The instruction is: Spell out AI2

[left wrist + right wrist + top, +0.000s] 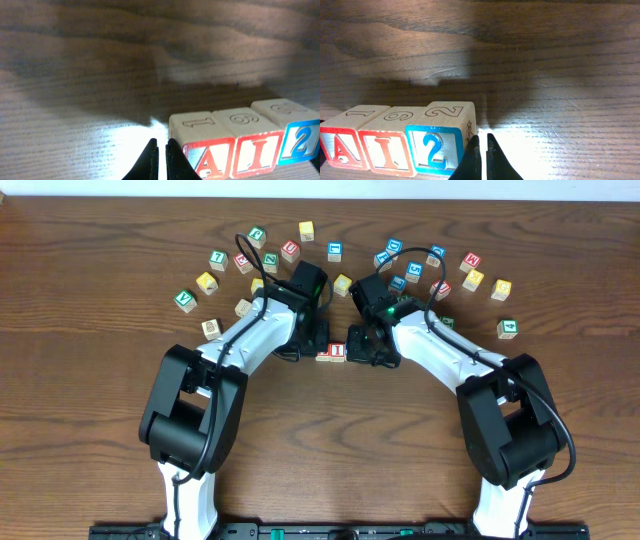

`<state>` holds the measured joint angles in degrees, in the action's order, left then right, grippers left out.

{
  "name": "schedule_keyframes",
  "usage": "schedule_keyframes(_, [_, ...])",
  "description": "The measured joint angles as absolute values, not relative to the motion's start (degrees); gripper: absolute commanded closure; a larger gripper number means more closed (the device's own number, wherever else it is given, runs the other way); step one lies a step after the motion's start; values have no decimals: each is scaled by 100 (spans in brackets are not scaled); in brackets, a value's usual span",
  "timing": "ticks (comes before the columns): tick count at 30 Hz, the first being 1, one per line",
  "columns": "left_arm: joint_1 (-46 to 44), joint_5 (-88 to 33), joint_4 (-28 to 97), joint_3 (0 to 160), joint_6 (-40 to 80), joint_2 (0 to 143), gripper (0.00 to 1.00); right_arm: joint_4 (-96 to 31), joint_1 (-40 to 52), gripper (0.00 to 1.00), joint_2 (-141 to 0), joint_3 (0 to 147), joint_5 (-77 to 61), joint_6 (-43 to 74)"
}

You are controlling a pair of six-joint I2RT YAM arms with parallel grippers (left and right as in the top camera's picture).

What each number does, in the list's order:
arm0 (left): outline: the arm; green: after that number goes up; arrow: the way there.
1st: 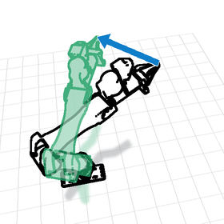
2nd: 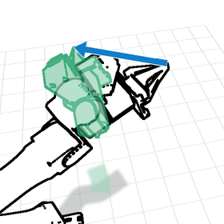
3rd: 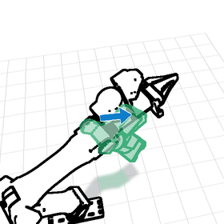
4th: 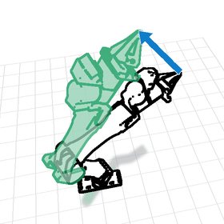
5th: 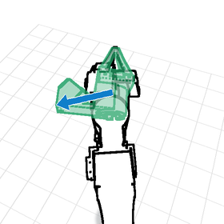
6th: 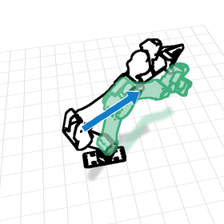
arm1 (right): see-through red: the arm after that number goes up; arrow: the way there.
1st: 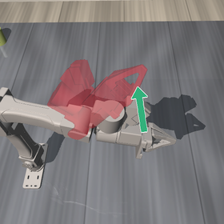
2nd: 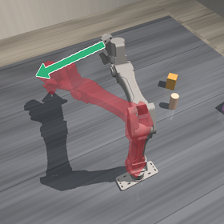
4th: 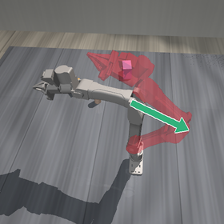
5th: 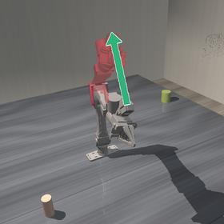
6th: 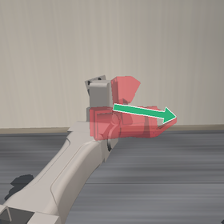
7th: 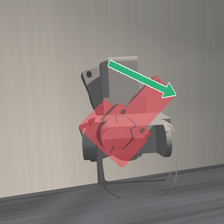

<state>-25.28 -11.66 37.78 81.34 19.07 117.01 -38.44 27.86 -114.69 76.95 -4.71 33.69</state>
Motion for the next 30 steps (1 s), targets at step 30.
schedule_keyframes(30, [-1911, -128, 4274, 8134, 1483, 10252, 78, -4628, 2598, 99, -11469, 8667, -405, 2722])
